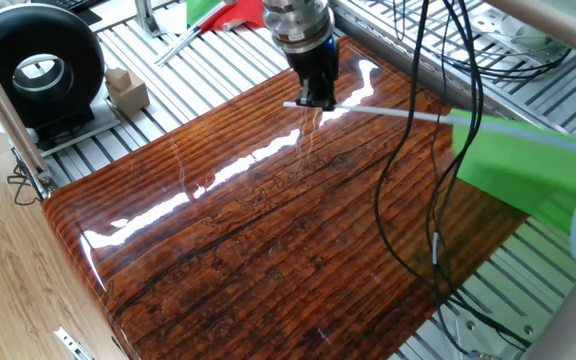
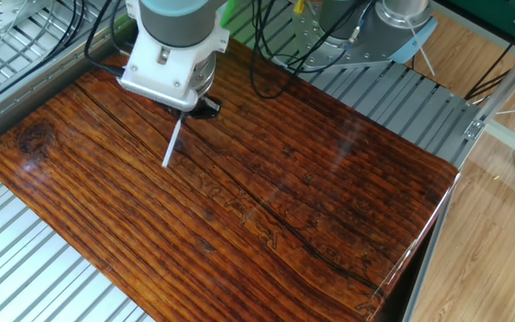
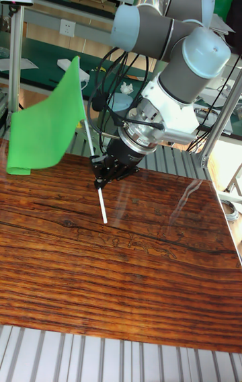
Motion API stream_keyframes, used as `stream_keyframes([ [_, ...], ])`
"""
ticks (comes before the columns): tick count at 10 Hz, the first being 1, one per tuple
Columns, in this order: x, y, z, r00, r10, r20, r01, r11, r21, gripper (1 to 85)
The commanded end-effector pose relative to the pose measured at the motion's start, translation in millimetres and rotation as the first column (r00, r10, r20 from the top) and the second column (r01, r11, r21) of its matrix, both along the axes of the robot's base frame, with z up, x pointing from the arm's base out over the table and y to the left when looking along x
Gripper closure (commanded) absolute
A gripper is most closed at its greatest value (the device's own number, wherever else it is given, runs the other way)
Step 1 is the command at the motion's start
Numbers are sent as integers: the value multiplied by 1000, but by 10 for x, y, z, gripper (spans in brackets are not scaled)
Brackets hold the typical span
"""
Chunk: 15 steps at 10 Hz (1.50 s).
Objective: Wave the flag
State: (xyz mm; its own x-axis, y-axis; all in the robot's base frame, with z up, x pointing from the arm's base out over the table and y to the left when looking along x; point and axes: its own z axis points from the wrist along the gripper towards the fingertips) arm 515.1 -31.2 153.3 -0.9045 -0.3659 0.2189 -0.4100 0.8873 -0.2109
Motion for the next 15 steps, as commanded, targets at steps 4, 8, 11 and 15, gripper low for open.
stream_keyframes([
  [4,392,-68,-37,977,200,67,-199,980,-26,847],
  [8,549,9,-161,968,235,93,-237,971,16,847],
  [11,682,185,-304,972,170,160,-189,976,112,847],
  [15,729,137,-369,968,184,174,-205,972,112,847],
])
